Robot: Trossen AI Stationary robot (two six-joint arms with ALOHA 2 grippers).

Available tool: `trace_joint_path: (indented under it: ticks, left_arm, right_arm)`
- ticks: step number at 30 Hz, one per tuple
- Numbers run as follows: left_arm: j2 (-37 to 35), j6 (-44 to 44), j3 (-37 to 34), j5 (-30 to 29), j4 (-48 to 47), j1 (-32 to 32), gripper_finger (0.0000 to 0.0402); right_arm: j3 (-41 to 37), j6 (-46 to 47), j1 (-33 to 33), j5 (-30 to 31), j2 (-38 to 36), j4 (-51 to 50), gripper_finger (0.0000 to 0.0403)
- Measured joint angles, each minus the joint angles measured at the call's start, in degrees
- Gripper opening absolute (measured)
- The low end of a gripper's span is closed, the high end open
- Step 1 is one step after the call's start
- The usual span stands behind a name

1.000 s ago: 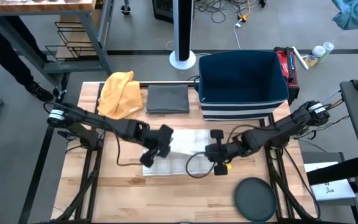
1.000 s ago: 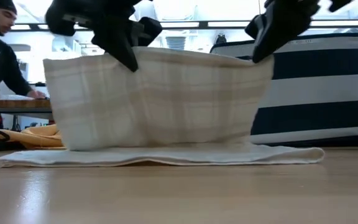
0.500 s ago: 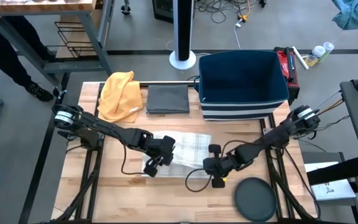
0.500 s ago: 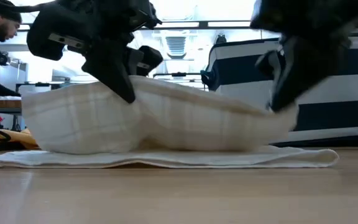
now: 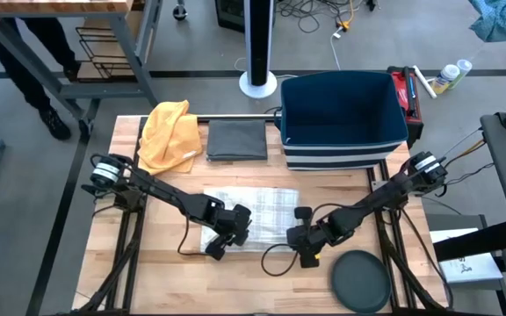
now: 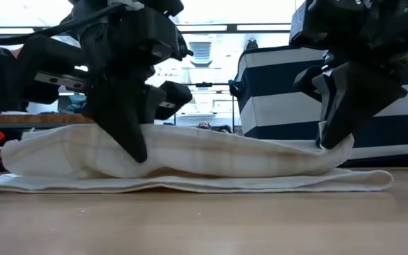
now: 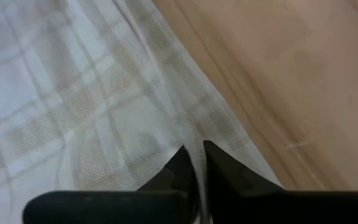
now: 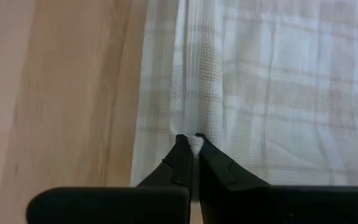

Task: Fold kitchen towel into neat rectangle
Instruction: Fold the white patterned towel

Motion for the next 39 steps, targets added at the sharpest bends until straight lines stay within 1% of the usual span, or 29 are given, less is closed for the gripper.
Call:
trace_joint_path:
  ticks: [3, 5, 10, 13, 17, 19, 22, 24, 28, 31, 33, 35, 37, 38, 39]
  left_arm:
    - [0.1, -0.6, 0.2, 0.3, 2.1, 0.0, 0.0023]
    - [0.1, -0.8, 0.2, 1.5, 2.0, 0.0, 0.0028]
    - [-0.2, -3.8, 0.2, 5.9, 1.5, -0.1, 0.0054]
    - [-0.4, -5.9, 1.7, 7.6, -4.7, -0.3, 0.008]
    - [-0.5, -6.0, 5.5, 5.9, -16.3, -0.4, 0.0117]
    - [-0.7, -6.0, 6.7, 4.4, -17.8, -0.4, 0.0136]
    - [-1.7, -6.5, 7.3, 4.3, -16.4, -0.4, 0.0164]
    - [-2.4, -7.1, 7.3, 4.3, -13.6, -0.4, 0.0181]
    - [-3.2, -9.2, 7.3, 5.3, -11.2, -0.5, 0.0209]
    - [-3.2, -11.4, 7.1, 4.8, -10.5, -0.5, 0.022]
    - [-3.1, -12.7, 6.5, 3.3, -8.3, -0.7, 0.0221]
    - [-3.1, -13.6, 5.5, 1.8, -5.6, -0.7, 0.0218]
    - [-3.0, -15.0, 4.8, -1.2, -2.1, -0.6, 0.0212]
    - [-3.0, -15.7, 4.5, -2.8, -0.4, -0.6, 0.0209]
    - [-2.9, -16.1, 4.2, -4.3, 1.4, -0.6, 0.0206]
  right_arm:
    - [0.0, 0.4, 0.3, 0.0, 0.0, -1.9, 0.0012]
    - [0.0, 1.9, 0.3, 0.0, 0.0, -1.5, 0.0025]
    - [0.2, 3.1, 0.8, 0.3, 0.0, -1.8, 0.0071]
    - [1.0, 3.5, 1.2, 0.3, -0.3, -5.3, 0.0103]
    - [3.8, 4.5, 2.0, 0.4, -1.4, -9.5, 0.0141]
    - [5.1, 4.4, 2.5, 0.6, -2.5, -10.4, 0.0156]
    - [5.5, 4.5, 3.1, 3.0, -4.1, -10.2, 0.017]
    - [4.9, 5.5, 3.3, 5.4, -4.4, -10.2, 0.0173]
    - [2.9, 8.2, 3.3, 5.5, -4.0, -7.8, 0.0168]
    - [1.5, 11.5, 3.3, 5.4, -3.3, -9.1, 0.0158]
    - [0.9, 13.7, 3.3, 6.4, -3.2, -10.8, 0.0151]
    - [0.3, 15.6, 3.2, 9.7, -3.4, -14.0, 0.0145]
    - [-0.5, 17.3, 2.8, 14.2, -3.5, -14.6, 0.0139]
    - [-1.1, 18.3, 2.0, 15.5, -3.5, -14.5, 0.0136]
    - [-1.6, 19.2, 0.8, 15.6, -3.5, -14.5, 0.0132]
